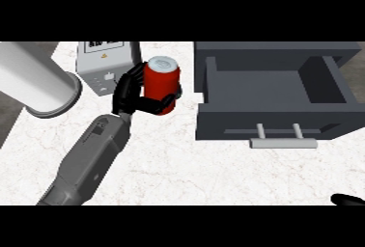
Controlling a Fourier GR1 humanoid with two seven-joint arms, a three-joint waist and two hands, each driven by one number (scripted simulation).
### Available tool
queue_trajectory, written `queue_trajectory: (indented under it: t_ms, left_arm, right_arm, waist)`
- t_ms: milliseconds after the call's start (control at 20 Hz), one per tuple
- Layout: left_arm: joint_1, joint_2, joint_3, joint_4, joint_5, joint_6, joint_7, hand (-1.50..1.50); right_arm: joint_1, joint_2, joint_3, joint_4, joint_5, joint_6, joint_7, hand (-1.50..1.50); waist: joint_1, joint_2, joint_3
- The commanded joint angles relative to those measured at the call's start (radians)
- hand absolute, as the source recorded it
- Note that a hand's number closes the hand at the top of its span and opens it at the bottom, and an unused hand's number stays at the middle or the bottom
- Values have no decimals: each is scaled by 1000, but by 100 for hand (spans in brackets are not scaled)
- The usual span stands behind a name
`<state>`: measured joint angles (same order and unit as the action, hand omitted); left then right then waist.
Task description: Pick up the can, place it into the drawer and close the drawer
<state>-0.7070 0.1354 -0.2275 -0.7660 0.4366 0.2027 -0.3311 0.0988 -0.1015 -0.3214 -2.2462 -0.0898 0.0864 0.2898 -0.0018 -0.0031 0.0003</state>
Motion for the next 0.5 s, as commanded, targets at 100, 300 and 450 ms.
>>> queue_trajectory:
  t_ms: [100,300,450]
  left_arm:
    - [-137,-42,1,-92,-35,89,184,150]
    - [-139,-22,-13,-242,-53,102,303,150]
    - [-294,-74,-5,-199,-85,198,388,150]
  right_arm:
    - [-36,-21,-6,-21,-4,-10,48,-150]
    - [4,-2,-9,-87,-5,-21,78,-150]
    - [-37,-5,12,34,48,-11,-4,-150]
  waist:
    - [-5,2,0]
    - [0,-1,0]
    - [-2,2,0]
